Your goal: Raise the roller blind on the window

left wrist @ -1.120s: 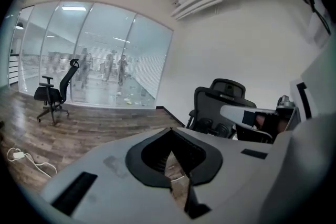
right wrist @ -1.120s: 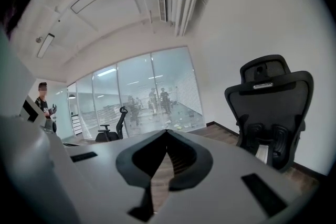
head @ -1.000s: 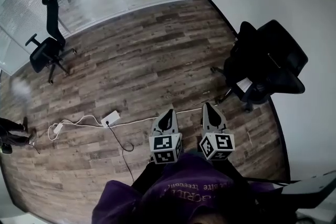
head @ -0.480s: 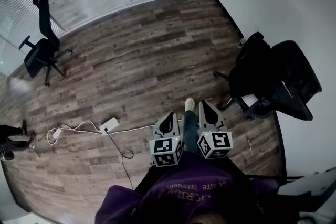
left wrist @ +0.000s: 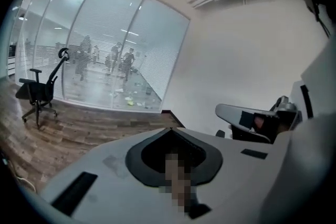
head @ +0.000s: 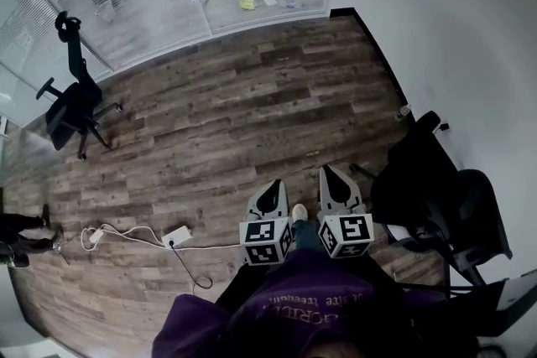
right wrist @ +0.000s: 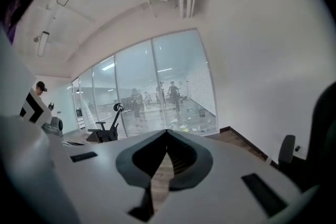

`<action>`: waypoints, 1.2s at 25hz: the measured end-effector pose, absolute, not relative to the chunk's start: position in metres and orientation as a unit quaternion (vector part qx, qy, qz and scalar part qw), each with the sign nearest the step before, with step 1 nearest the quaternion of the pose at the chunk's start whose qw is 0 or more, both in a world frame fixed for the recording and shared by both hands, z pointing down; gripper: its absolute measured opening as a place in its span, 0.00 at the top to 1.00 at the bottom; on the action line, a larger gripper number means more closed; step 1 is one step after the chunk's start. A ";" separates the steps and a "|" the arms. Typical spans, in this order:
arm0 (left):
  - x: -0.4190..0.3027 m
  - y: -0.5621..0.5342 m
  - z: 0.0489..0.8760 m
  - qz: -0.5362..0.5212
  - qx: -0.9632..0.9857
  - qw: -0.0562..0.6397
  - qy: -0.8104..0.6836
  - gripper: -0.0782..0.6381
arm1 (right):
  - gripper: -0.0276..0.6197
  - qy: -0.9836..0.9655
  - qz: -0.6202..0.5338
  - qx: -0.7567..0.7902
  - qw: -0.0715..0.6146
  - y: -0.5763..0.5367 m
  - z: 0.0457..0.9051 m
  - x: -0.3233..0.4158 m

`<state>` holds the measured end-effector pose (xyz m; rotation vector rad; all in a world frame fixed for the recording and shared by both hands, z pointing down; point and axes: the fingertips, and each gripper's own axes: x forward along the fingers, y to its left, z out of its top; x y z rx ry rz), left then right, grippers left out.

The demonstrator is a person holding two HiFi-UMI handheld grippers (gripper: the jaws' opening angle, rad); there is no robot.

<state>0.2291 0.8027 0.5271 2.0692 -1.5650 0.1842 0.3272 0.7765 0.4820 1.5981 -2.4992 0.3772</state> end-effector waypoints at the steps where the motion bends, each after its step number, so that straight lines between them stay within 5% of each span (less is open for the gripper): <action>1: 0.234 0.785 0.524 0.065 0.768 0.268 -0.578 0.89 | 0.96 -0.836 0.116 0.531 0.076 0.756 0.479 0.332; 18: 0.201 0.554 0.538 0.081 0.738 0.264 -0.616 0.89 | 0.96 -0.822 0.147 0.544 0.086 0.510 0.501 0.318; 30: 0.081 0.341 0.508 0.068 0.715 0.238 -0.654 0.89 | 0.96 -0.839 0.129 0.524 0.077 0.294 0.469 0.218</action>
